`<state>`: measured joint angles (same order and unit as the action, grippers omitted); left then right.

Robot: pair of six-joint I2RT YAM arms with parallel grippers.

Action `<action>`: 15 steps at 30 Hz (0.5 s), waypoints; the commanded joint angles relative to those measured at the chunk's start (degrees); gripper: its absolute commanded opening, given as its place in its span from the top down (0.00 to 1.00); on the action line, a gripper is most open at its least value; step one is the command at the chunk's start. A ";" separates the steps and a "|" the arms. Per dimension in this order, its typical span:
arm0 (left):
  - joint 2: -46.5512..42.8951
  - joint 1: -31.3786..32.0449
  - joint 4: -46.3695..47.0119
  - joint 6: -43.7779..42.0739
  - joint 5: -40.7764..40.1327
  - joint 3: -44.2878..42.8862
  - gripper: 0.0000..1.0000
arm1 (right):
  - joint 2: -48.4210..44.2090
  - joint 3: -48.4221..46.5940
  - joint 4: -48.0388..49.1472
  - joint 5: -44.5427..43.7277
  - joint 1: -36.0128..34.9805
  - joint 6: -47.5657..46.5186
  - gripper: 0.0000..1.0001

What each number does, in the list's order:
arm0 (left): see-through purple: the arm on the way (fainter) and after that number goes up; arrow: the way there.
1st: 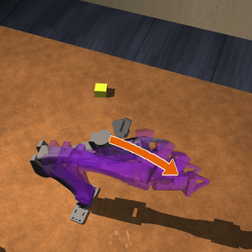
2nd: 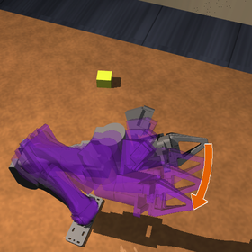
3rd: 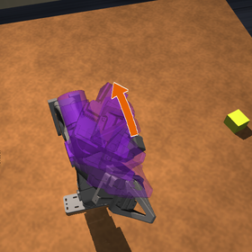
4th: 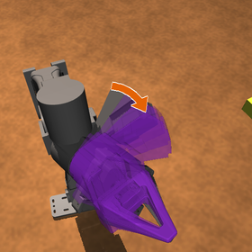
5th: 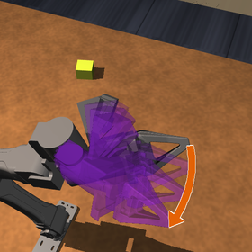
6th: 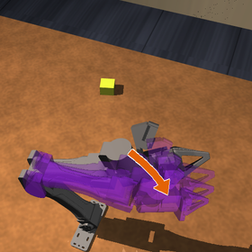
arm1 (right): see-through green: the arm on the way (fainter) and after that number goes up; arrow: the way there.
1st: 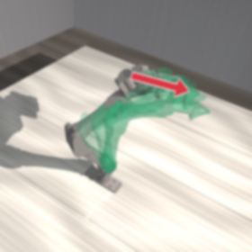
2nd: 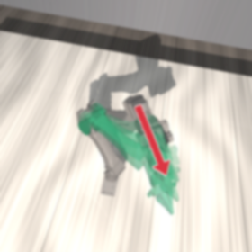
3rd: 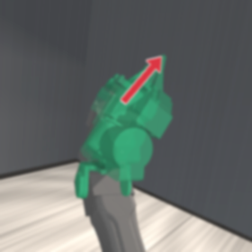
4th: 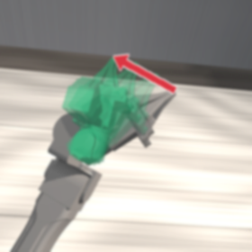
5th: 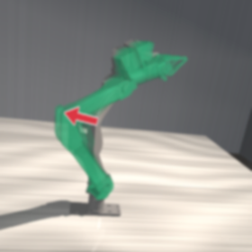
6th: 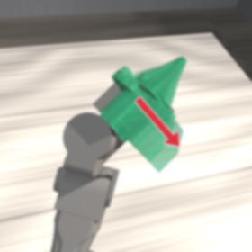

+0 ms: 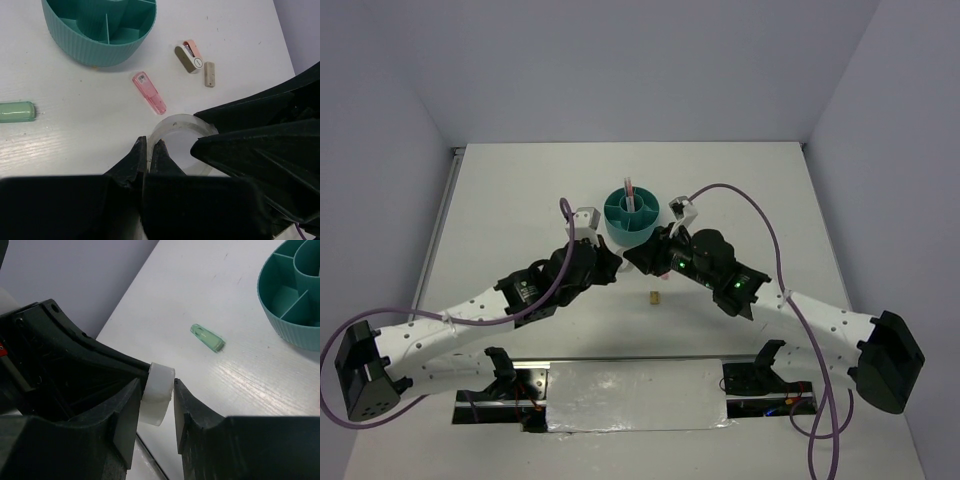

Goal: Sort the stationery into containers
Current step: Place the stationery in the storage box.

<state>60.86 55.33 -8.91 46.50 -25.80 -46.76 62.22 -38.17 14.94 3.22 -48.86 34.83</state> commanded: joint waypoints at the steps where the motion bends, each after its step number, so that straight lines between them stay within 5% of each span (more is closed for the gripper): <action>1: -1.62 0.22 2.40 -0.45 0.67 0.62 1.00 | 0.62 -2.52 3.96 -1.47 -0.62 0.68 0.62; 11: -3.56 0.30 1.88 -2.73 -1.88 -0.61 1.00 | 7.13 -7.88 -3.51 0.29 -1.41 0.15 0.57; 12: -3.64 0.30 1.61 -2.82 -2.14 -0.78 1.00 | 7.13 -7.79 -3.43 0.55 -1.50 0.24 0.59; 15: -3.73 0.30 0.74 -3.35 -3.55 -1.49 1.00 | 6.69 -7.44 -3.25 0.82 -1.50 -0.02 0.88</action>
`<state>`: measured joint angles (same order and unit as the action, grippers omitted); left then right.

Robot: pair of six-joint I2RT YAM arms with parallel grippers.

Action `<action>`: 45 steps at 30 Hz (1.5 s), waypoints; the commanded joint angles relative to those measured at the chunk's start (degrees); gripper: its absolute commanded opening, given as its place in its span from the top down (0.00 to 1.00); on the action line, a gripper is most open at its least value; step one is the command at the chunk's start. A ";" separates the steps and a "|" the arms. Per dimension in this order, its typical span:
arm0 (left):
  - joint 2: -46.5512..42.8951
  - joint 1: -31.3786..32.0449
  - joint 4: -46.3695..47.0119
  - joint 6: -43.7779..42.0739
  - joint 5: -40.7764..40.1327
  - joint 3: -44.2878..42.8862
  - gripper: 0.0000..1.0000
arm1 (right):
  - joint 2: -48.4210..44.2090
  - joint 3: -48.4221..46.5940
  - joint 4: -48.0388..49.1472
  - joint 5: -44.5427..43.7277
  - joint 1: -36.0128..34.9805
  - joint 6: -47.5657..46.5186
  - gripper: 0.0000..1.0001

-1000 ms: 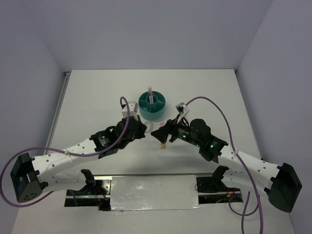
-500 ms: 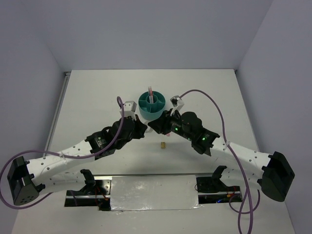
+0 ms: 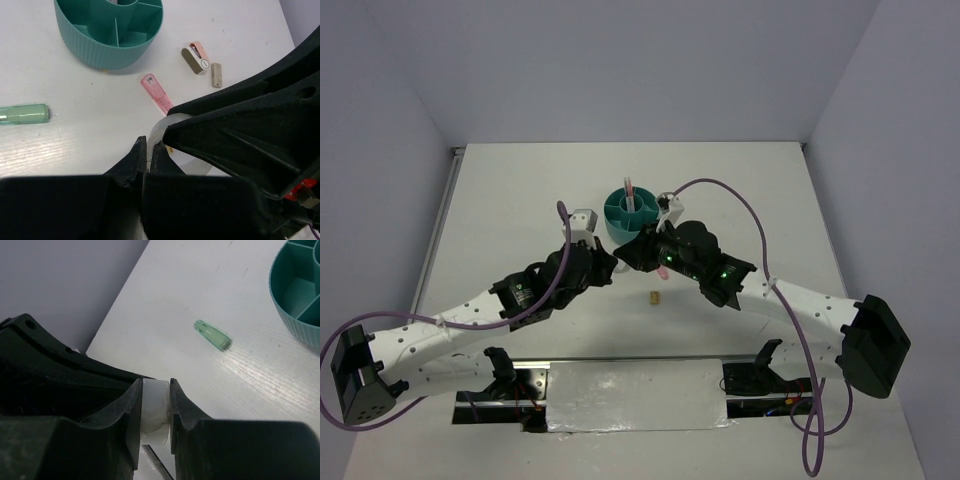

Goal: Sort the stationery into containers
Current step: Place the stationery in the storage box.

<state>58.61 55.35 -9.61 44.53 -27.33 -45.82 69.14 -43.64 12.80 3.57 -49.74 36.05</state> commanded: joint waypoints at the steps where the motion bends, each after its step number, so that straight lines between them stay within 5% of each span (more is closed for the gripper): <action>1: -1.39 0.28 0.91 -1.29 -2.55 -2.69 0.96 | -0.41 -2.24 -1.46 -0.40 -0.63 -1.16 1.00; 4: -1.13 0.19 -2.08 -0.42 -5.18 -4.09 0.58 | -0.68 -3.11 -2.60 -1.02 -0.45 -2.91 1.00; 5: -0.95 0.19 -3.13 0.02 -5.80 -5.06 0.25 | -0.85 -3.38 -2.95 -0.85 -0.36 -4.66 1.00; 7: -0.69 0.19 -7.25 0.90 -7.55 -6.29 0.01 | -1.12 -3.82 -2.60 -0.32 0.78 -7.65 1.00; 16: -0.51 0.28 -31.24 -4.28 -3.44 -18.59 0.01 | 3.35 -8.12 1.27 -5.86 13.60 -31.38 1.00; 22: -7.45 0.28 -39.60 -10.69 -1.23 -15.80 0.01 | 11.96 -9.35 12.58 15.91 25.46 -35.43 1.00; 29: -17.45 0.55 -35.49 -13.59 -1.07 -8.15 0.01 | 25.15 -24.20 3.64 19.02 26.71 -41.68 1.00; 45: -22.75 0.46 -30.56 -15.35 1.32 -5.68 0.01 | 33.86 -27.38 6.45 16.20 26.80 -39.57 0.92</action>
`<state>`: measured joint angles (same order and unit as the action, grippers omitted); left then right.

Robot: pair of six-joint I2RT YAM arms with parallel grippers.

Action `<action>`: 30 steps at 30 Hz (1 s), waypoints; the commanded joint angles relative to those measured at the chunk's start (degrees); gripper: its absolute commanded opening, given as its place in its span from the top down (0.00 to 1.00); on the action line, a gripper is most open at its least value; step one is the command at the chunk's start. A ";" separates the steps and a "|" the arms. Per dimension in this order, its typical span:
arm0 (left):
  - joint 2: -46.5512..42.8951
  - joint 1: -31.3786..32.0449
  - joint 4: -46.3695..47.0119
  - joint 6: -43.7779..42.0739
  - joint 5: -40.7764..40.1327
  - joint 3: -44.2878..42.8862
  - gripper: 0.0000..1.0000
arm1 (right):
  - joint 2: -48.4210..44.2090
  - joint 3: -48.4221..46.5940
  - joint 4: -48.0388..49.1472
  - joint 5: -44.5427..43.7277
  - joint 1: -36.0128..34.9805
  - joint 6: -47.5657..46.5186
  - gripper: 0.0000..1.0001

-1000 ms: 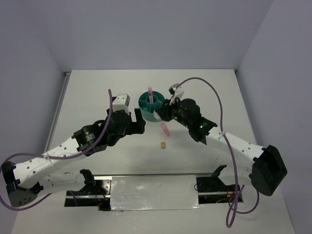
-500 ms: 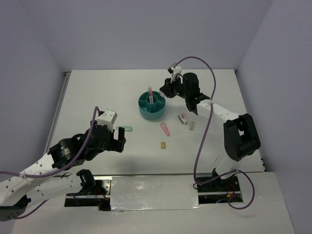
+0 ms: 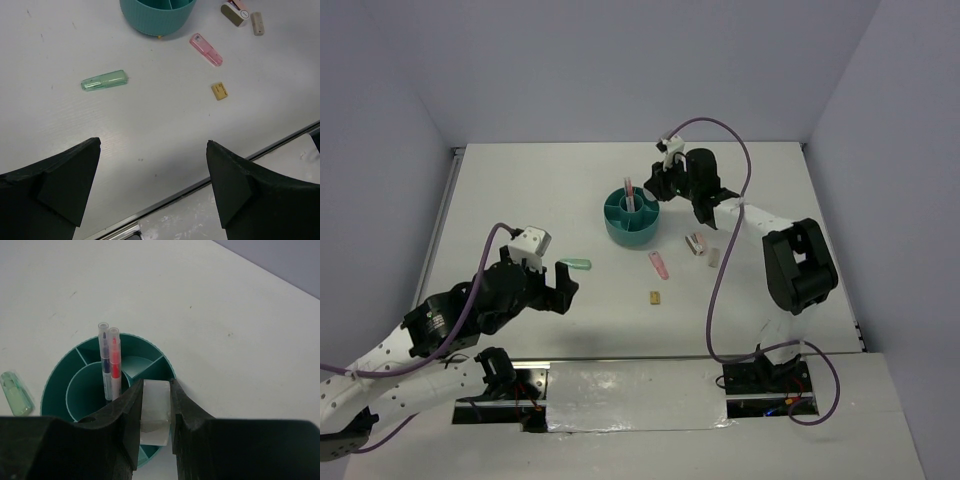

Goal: Sort the stationery into containers
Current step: Place the stationery in the storage box.

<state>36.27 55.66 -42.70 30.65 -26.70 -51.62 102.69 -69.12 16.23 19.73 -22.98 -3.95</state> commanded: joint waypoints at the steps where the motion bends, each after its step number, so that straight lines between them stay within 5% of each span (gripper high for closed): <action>1: -0.41 0.24 2.53 -1.47 0.68 0.11 0.01 | 0.49 -1.28 3.37 -0.04 0.04 0.78 0.92; 18: -0.85 0.15 2.88 -1.74 1.12 0.29 0.01 | 2.86 0.22 5.39 0.23 -0.13 3.77 0.80; 30: -0.59 0.15 3.06 -2.00 1.56 0.29 0.01 | 1.19 0.57 5.04 1.54 -0.13 3.77 0.54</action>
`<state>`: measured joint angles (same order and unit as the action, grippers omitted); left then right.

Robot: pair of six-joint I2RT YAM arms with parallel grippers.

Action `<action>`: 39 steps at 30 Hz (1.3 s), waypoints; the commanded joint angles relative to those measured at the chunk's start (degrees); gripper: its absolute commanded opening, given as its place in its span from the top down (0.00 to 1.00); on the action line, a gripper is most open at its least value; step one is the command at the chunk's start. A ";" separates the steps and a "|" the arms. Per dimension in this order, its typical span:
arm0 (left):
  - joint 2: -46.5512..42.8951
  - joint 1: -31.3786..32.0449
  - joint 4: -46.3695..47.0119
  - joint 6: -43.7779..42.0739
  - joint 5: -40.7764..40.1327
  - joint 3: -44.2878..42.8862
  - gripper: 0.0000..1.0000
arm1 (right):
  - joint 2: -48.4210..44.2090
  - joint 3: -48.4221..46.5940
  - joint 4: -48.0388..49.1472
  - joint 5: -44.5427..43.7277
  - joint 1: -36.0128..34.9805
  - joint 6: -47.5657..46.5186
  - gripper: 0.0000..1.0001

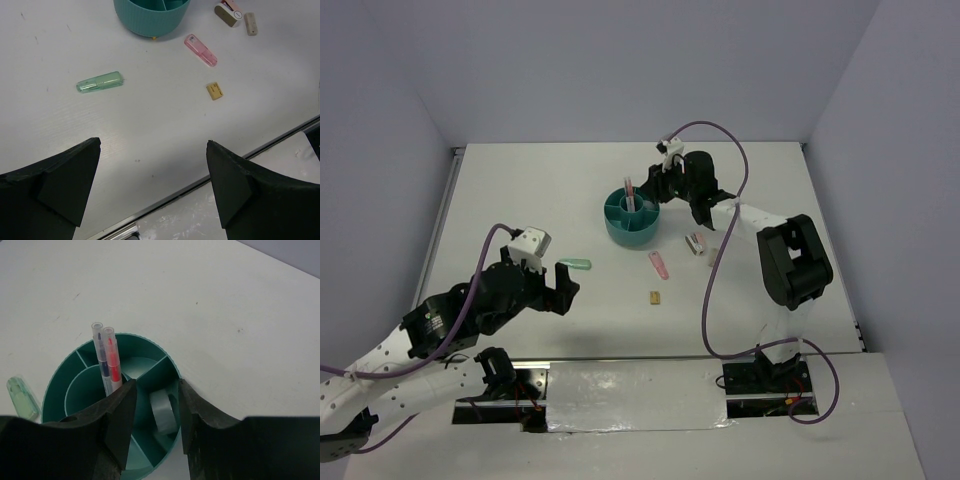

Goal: Sort the stationery into containers
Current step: Place the stationery in the storage box, then pick up the stationery from the center of the board.

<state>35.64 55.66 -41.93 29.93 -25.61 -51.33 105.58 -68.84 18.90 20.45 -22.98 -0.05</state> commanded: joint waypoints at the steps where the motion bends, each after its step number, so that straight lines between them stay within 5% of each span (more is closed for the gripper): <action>1: 0.05 0.15 2.21 -1.28 0.47 -0.08 0.01 | -1.78 0.20 2.20 0.82 -0.13 -0.12 0.54; 9: 0.57 -0.02 1.86 -0.76 -0.58 -0.17 0.01 | -11.42 5.28 3.34 1.26 -0.04 2.69 0.52; 13: 1.63 -0.99 0.45 1.52 -4.00 -0.96 0.01 | -21.54 10.82 1.25 0.91 -0.04 4.88 0.43; 14: 2.06 -0.99 -0.77 5.01 -8.10 -1.05 0.01 | -23.64 13.27 0.36 0.56 -0.13 5.85 0.31; 20: 3.39 -2.48 -5.27 18.74 -14.56 -0.53 0.01 | -36.04 21.89 -11.67 -6.36 -3.37 12.01 0.30; 26: 5.50 -2.75 -16.06 35.26 -20.88 -1.84 0.01 | -44.84 24.98 -24.34 -17.62 -18.39 9.56 0.30; 29: 4.00 -2.75 -20.46 39.14 -23.08 -3.60 0.01 | -43.10 24.28 -26.36 -19.30 -25.96 5.34 0.31; 33: 2.42 -2.75 -23.19 38.10 -24.05 -6.93 0.01 | -35.90 20.24 -27.86 -16.08 -27.64 3.84 0.31; 39: -1.44 -2.66 -20.66 25.90 -24.32 -11.33 0.01 | -15.79 5.50 -29.07 -10.94 -30.90 -4.68 0.30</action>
<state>36.25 53.15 -63.61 61.82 -47.72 -60.31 83.13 -56.03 -8.84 7.75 -52.82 0.84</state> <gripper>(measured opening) 0.993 0.694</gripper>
